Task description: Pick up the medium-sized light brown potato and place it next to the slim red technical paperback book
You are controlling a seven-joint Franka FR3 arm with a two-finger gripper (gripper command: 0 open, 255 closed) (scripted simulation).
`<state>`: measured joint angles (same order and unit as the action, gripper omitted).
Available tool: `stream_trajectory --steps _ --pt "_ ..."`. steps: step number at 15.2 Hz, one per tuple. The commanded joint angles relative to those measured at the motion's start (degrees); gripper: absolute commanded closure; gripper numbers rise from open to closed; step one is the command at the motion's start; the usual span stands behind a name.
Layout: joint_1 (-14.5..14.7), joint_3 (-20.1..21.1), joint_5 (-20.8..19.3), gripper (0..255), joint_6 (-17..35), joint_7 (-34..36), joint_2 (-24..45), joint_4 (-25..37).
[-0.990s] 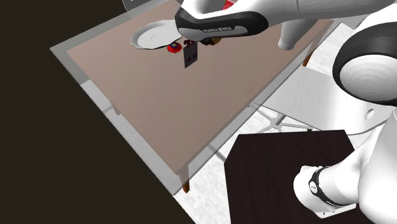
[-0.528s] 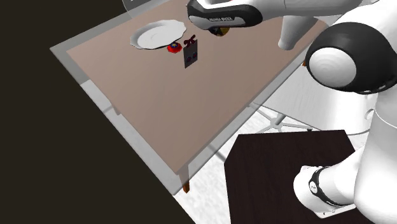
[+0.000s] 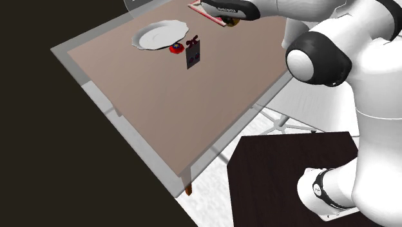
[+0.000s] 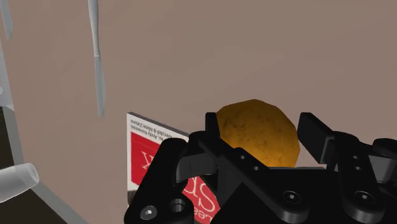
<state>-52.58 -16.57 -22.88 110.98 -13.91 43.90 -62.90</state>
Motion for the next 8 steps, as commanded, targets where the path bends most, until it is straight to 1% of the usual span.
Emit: stream_trajectory --steps 1,2,3,8 --pt "-2.81 0.23 1.49 255 -1.88 -2.83 5.41 8.53" --pt "-4.31 0.37 2.22 255 -3.18 -4.29 8.33 13.38" --pt "-6.21 0.55 3.18 255 -5.48 -6.15 12.57 20.65" --pt "-5.79 0.54 2.65 255 -1.8 -4.41 12.14 16.12"
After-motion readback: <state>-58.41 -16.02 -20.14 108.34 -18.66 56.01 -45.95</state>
